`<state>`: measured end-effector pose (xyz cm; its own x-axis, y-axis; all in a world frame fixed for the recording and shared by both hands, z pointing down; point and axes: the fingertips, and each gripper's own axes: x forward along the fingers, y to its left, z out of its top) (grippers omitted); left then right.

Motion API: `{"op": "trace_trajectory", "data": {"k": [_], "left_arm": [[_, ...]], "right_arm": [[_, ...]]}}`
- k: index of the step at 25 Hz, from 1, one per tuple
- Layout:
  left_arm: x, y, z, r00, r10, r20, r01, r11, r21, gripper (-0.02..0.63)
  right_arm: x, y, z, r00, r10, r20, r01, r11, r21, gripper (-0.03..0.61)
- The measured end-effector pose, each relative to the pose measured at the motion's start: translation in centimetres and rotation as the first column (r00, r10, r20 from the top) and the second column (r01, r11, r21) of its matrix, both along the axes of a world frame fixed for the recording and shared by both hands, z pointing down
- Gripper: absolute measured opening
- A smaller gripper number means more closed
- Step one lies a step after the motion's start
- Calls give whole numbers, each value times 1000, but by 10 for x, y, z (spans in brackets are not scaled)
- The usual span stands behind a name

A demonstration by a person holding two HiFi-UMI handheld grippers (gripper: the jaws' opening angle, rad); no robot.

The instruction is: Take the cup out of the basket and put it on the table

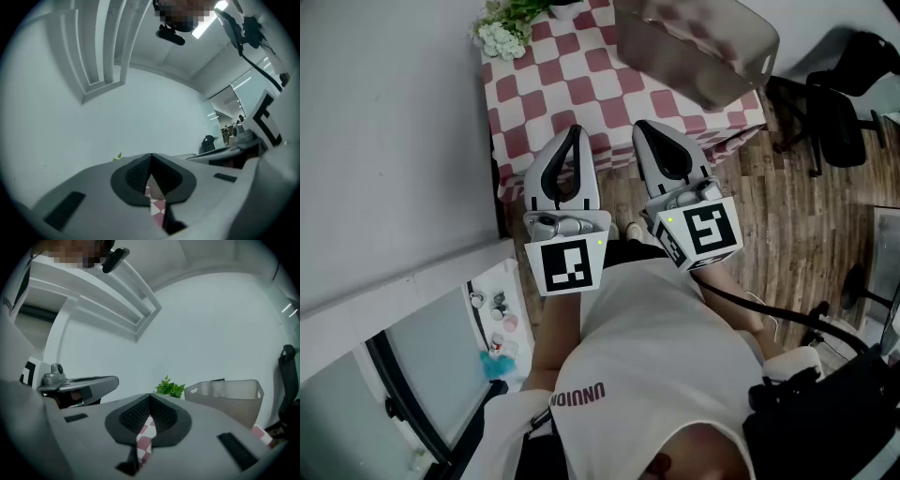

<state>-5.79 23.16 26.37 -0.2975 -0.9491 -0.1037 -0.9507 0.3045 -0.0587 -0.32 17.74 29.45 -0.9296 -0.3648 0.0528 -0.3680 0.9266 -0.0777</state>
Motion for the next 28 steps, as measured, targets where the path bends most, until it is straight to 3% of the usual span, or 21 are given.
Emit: {"op": "trace_trajectory", "data": {"k": [23,28], "left_arm": [[1,0,-3,1000,16,6,-16,1000,-3,11],[-2,6,-7,999,38,-16,-38,999,-2,11]], "right_arm": [[0,-1,2,999,37,2,-37,999,-15,18],[-1,6,-3,998,57,21,-55,996,-69,18]]}}
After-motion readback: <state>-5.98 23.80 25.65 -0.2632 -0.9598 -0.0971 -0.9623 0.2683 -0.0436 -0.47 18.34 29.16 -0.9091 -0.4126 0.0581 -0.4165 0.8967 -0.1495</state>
